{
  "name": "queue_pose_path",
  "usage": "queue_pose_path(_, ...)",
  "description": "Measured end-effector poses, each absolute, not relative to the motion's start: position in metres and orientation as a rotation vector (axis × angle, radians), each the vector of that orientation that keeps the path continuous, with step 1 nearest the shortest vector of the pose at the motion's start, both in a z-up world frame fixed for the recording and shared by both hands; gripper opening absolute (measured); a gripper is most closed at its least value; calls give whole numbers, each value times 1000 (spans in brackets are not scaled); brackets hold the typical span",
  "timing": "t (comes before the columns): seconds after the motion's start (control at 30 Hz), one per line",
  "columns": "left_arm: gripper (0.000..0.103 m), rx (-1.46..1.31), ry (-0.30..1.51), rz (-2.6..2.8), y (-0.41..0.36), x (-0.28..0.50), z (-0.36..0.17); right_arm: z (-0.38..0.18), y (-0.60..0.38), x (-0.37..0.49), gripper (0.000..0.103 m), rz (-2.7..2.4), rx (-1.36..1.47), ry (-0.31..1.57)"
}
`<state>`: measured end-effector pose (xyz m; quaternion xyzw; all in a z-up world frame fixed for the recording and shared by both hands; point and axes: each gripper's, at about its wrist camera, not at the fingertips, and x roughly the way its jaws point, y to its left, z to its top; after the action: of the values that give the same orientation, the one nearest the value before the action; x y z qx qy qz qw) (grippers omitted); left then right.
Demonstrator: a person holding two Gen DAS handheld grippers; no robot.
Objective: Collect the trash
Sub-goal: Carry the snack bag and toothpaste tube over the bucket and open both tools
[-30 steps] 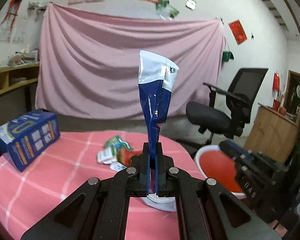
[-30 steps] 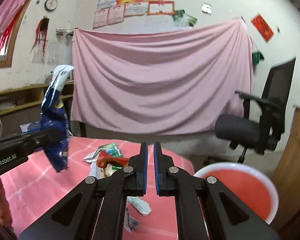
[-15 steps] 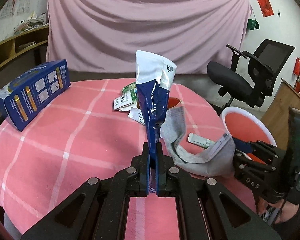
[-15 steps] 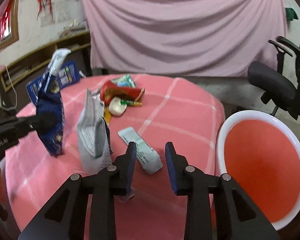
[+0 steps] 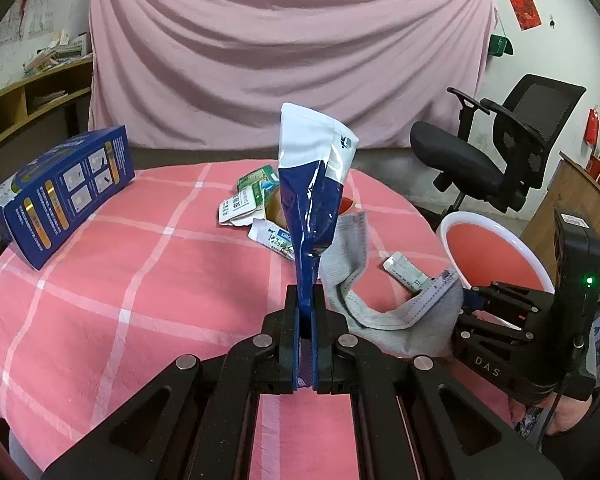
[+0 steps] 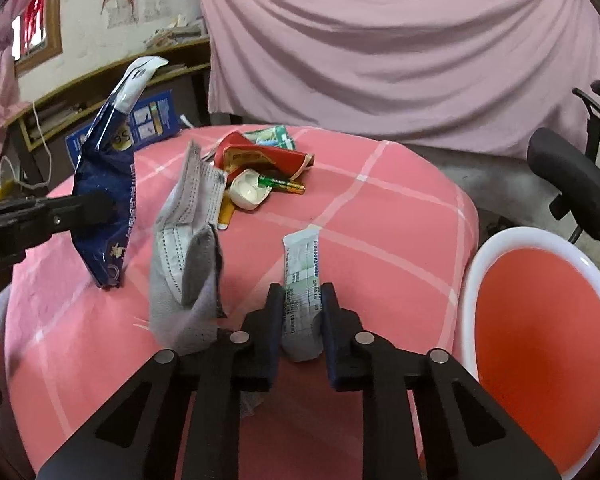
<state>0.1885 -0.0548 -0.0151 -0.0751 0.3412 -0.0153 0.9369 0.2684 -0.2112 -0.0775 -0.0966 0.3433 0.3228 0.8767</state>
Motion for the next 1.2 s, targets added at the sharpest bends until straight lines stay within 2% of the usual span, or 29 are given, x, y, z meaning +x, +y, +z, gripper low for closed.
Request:
queue_pose_path(0.17,2,-141,654,-43,-65,181,-9,-63,-221,256,16,650,-161,618)
queue_pose_path(0.5,2,-41,399,-161,-117,180,50,7,-289,206,16,447,44,136)
queue_pose_path(0.7,2,58,292,-297,-168,188,73,26,-333,187,16,289,109,-20)
queue_pose_path(0.93,2,50,384,-459,-230,220,62,16,-384,202,16,147,172,12)
queue_pose_path(1.2,2,28,567,-528,-271,268,44,-15,-420,235,16,73,228,212)
